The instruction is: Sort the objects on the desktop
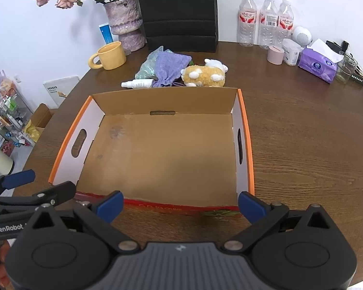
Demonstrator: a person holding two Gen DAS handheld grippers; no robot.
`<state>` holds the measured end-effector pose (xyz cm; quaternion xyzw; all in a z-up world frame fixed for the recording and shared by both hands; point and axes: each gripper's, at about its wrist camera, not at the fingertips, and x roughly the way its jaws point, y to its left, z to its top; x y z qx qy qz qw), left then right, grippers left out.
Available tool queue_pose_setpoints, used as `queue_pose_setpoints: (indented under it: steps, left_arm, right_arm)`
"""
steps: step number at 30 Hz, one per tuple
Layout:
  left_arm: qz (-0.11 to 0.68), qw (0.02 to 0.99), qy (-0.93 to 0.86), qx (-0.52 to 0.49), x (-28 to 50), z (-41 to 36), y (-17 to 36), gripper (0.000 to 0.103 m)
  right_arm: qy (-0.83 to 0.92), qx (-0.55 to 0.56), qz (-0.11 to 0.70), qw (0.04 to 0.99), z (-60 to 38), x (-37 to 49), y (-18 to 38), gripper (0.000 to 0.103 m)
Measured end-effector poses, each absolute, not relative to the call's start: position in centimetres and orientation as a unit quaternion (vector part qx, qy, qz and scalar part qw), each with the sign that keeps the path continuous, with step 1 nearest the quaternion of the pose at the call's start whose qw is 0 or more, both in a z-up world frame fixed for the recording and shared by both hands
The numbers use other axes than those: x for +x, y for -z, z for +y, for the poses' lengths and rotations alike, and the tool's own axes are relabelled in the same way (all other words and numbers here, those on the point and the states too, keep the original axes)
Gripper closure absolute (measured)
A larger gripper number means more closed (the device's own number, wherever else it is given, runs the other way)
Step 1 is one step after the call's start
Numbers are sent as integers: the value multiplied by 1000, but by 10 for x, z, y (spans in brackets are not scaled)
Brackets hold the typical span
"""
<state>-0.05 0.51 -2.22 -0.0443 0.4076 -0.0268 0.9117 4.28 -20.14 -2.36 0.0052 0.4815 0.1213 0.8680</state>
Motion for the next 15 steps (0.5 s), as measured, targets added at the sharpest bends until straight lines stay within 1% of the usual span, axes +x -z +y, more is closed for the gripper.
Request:
queue_pose_setpoints:
  steps: [15]
  left_arm:
    - [410, 911, 24, -45, -2, 4, 23, 0]
  right_arm:
    - [-121, 12, 490, 863, -207, 45, 25, 2]
